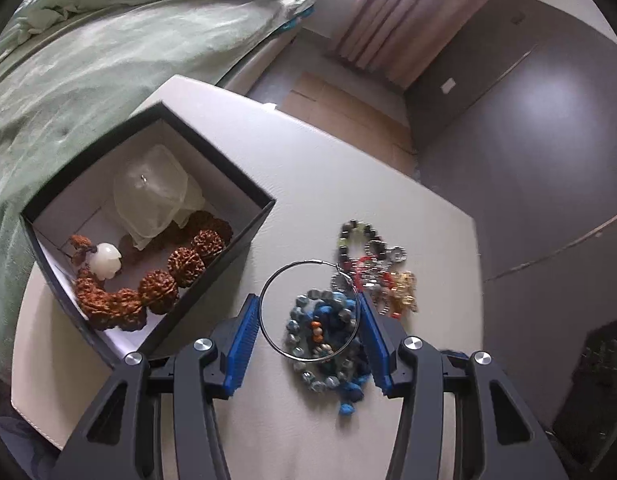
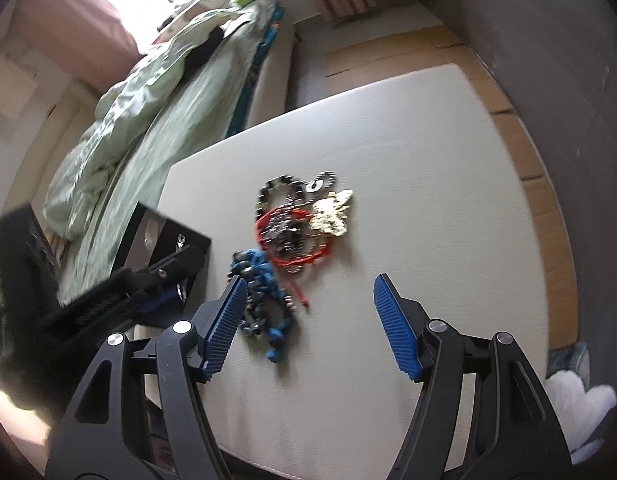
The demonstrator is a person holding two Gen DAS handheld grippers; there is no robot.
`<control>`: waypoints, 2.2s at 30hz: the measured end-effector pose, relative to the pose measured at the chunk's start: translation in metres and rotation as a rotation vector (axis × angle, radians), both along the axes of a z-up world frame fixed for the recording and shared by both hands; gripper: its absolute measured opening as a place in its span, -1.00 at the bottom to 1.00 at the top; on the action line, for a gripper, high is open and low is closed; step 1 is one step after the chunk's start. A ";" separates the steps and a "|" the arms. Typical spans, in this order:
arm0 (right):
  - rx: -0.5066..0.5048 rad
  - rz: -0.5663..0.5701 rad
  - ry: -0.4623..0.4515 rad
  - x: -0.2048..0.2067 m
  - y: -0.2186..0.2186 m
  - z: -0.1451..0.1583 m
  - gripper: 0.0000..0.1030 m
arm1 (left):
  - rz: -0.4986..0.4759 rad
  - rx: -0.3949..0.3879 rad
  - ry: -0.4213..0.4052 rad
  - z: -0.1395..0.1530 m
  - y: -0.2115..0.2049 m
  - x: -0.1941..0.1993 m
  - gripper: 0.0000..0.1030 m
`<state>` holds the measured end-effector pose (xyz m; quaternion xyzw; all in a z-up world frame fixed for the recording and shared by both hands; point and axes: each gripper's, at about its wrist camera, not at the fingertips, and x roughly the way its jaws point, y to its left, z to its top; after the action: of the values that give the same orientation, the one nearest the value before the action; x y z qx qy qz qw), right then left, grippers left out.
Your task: Organize jewelry
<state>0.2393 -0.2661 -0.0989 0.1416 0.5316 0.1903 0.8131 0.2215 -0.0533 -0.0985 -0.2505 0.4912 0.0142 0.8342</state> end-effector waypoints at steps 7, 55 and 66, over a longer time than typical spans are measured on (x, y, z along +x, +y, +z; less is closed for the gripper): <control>0.027 0.122 -0.001 -0.002 0.035 -0.006 -0.37 | -0.041 -0.033 -0.114 0.041 0.008 -0.016 -0.08; 0.216 0.125 -0.198 -0.019 0.105 0.064 -0.82 | 0.067 -0.070 -0.083 0.052 0.154 -0.023 0.62; 0.320 0.176 -0.175 -0.004 0.156 0.060 -0.82 | 0.106 -0.060 -0.092 0.055 0.175 -0.027 0.62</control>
<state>0.2355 -0.1097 -0.0393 0.2051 0.4323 0.3541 0.8035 0.1942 0.1217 -0.0431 -0.3016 0.4387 0.0320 0.8459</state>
